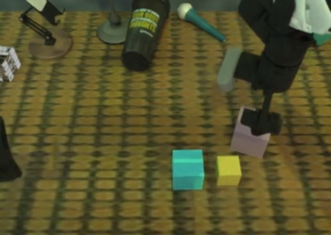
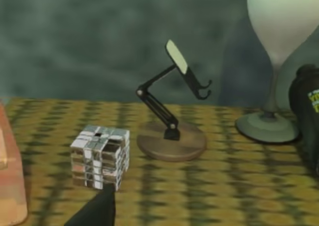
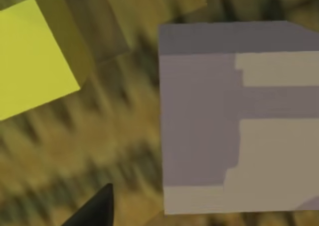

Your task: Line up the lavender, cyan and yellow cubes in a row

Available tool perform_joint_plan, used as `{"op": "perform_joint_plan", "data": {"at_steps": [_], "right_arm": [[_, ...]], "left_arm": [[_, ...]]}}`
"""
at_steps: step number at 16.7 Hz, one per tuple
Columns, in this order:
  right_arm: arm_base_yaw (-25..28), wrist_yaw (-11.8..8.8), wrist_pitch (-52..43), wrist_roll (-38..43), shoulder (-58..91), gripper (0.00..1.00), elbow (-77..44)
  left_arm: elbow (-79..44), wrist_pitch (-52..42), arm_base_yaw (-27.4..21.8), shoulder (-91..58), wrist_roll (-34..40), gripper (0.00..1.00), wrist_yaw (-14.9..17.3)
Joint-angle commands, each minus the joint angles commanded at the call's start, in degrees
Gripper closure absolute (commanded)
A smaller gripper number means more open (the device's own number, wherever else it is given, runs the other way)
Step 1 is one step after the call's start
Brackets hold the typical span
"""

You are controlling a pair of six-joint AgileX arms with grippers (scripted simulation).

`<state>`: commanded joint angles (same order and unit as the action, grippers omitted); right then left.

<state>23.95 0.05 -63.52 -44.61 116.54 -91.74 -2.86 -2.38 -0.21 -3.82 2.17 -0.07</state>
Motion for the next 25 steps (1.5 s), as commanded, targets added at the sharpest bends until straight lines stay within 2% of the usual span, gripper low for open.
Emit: {"op": "perform_joint_plan", "data": {"at_steps": [9, 12, 17, 22, 25], "right_arm": [[0.5, 0.1, -1.5, -1.4, 3.2, 0.00, -2.9], [0.6, 0.1, 2.6, -1.4, 4.7, 0.00, -0.1], [0.8, 0.1, 14.6, -1.1, 9.1, 0.00, 6.8], [0.8, 0.1, 15.9, -1.1, 9.9, 0.00, 7.8], [0.8, 0.1, 15.9, -1.1, 9.9, 0.23, 7.8]], "left_arm": [[2.9, 2.4, 1.4, 3.8, -2.2, 0.00, 0.1], [2.9, 2.4, 1.4, 3.8, -2.2, 0.00, 0.1], [2.9, 2.4, 1.4, 3.8, -2.2, 0.00, 0.1], [2.9, 2.4, 1.4, 3.8, -2.2, 0.00, 0.1], [2.9, 2.4, 1.4, 3.8, -2.2, 0.00, 0.1]]}}
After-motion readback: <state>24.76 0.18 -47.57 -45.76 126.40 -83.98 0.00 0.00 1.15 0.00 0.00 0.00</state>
